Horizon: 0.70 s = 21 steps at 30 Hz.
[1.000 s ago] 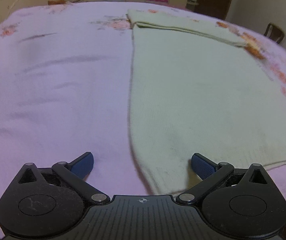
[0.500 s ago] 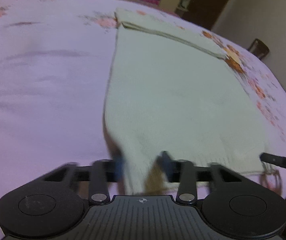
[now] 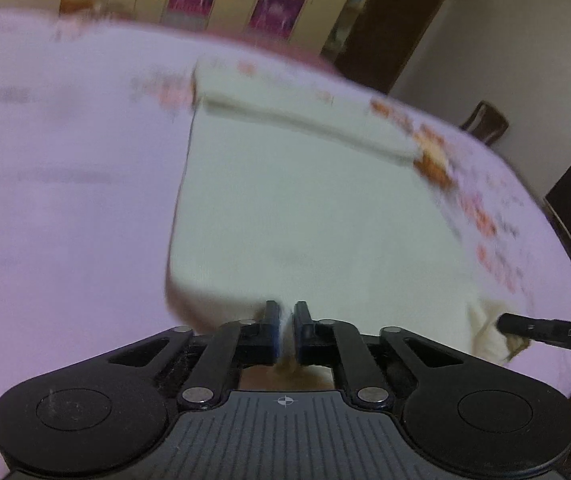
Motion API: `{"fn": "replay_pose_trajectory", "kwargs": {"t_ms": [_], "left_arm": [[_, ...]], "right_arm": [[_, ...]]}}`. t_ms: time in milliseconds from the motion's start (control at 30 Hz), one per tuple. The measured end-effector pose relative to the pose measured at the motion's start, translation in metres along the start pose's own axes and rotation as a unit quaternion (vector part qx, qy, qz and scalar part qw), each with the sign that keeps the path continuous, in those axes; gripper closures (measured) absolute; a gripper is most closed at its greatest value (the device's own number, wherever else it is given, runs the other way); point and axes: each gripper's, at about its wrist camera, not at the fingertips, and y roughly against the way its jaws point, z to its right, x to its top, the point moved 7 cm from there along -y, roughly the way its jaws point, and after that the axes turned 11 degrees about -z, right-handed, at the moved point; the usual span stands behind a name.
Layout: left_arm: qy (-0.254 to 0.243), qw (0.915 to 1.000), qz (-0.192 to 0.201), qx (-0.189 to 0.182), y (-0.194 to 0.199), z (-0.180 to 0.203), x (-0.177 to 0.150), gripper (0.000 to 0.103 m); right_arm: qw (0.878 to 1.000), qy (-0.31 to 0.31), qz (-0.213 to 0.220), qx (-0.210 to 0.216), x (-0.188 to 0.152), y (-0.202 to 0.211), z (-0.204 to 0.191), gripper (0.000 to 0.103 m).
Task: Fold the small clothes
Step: 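Grasp the hem end of the pale green sweater with both grippers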
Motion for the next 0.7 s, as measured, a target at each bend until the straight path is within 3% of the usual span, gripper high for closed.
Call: {"fn": "replay_pose_trajectory", "kwargs": {"t_ms": [133,233,300,367,400,433,467,600,633,700], "left_arm": [[-0.007,0.9998,0.016,0.003,-0.008,-0.002,0.041,0.096],[0.004,0.9999,-0.009,0.013,-0.013,-0.014,0.053,0.095],[-0.001,0.9988,-0.046,0.018,-0.013,-0.021,0.046,0.094],[0.023,0.9967,-0.075,0.023,-0.012,-0.034,0.033,0.058],[0.043,0.9951,-0.087,0.018,-0.013,-0.04,0.027,0.005],[0.068,0.9936,-0.088,0.018,-0.012,-0.045,0.022,0.0],[0.087,0.9929,-0.08,0.01,-0.01,-0.048,0.016,0.0],[0.122,0.9866,-0.107,-0.014,-0.018,-0.054,-0.006,0.003],[0.125,0.9848,-0.12,-0.02,-0.022,-0.052,-0.014,0.018],[0.124,0.9823,-0.138,-0.025,-0.029,-0.048,-0.03,0.031]], "right_arm": [[0.999,-0.005,0.039,0.03,0.038,0.012,-0.006,0.094],[0.999,0.006,0.042,0.026,0.065,0.006,-0.007,0.094],[0.999,0.021,0.032,0.012,0.069,0.0,-0.008,0.094],[0.999,0.036,0.017,-0.001,0.063,-0.005,-0.007,0.094],[0.999,0.042,0.01,-0.008,0.057,-0.008,-0.005,0.094],[0.999,0.044,0.0,-0.014,0.05,-0.012,-0.003,0.094],[0.999,0.041,-0.01,-0.017,0.043,-0.015,0.0,0.094],[0.999,0.031,-0.034,-0.03,0.012,-0.02,0.009,0.093],[0.999,0.024,-0.037,-0.031,0.006,-0.02,0.011,0.093],[0.999,0.013,-0.04,-0.032,-0.005,-0.018,0.015,0.093]]}}
